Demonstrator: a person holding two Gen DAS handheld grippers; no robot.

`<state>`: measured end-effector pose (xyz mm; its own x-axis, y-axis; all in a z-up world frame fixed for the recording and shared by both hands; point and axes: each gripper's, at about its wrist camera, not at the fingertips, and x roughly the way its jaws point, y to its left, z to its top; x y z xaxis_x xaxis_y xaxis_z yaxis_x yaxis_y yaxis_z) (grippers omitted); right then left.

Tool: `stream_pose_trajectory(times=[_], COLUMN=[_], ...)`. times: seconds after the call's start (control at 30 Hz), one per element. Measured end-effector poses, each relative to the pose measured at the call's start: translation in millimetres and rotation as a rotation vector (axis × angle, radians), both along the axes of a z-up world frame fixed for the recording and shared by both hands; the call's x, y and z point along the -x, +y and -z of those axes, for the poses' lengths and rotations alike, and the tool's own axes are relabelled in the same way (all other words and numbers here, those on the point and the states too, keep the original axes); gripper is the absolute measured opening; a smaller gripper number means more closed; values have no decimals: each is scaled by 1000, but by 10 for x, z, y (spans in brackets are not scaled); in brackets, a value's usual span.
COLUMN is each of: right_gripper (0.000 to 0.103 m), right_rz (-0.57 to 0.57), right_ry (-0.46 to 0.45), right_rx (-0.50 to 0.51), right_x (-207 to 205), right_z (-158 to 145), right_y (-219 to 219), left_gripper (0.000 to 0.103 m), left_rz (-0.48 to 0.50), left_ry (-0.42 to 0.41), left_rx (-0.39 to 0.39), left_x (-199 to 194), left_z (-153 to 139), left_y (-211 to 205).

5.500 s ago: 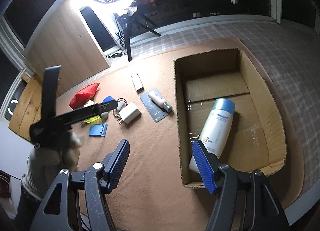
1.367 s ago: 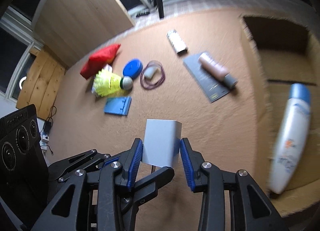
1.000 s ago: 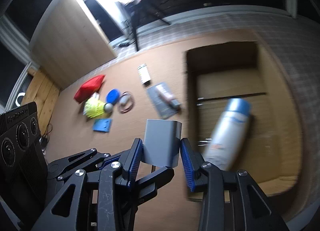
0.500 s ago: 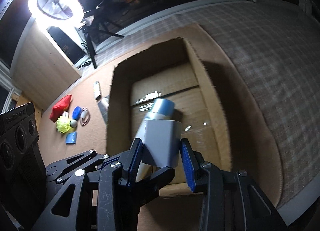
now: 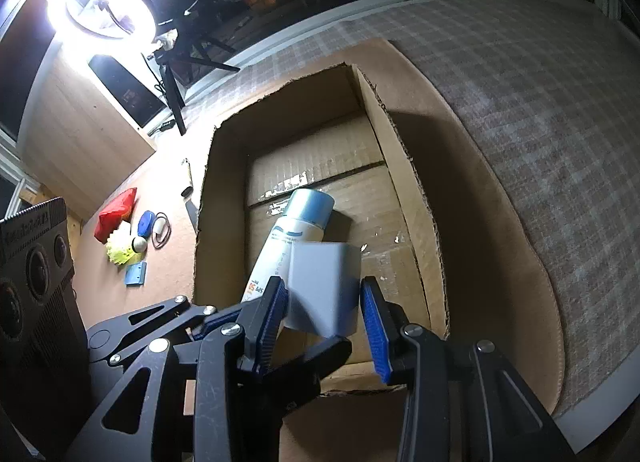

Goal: Organize objects
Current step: 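Carry the charger plug over the box and release it with the right tool, then move the right tool back to the purple cable and close on it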

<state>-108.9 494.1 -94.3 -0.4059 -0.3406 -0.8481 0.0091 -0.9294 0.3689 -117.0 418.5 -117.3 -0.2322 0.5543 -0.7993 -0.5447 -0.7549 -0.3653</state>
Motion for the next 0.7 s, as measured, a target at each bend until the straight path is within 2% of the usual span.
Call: stream_pose_trajectory(times=[0.03,0.1,0.43,0.7], right_gripper=[42,52,52,52], right_rz=[0,-1,29,-49], right_ry=[1,11,83,152], right_rx=[2,-1,-50,-30], right_x=[-7,-30,-110,-98], right_z=[-7,-35,-269,-513], right_y=[-2,-14,-119,-548], left_gripper=[54,55,55,55], left_rz=[-5,-12,-54,-170], left_ry=[5,15,44,72], left_rx=[0,1,-3,-16], left_x=[-6,-27,-135,-197], left_z=[-14,-51,-223,-423], left_y=[-15,-57,-414,-1194])
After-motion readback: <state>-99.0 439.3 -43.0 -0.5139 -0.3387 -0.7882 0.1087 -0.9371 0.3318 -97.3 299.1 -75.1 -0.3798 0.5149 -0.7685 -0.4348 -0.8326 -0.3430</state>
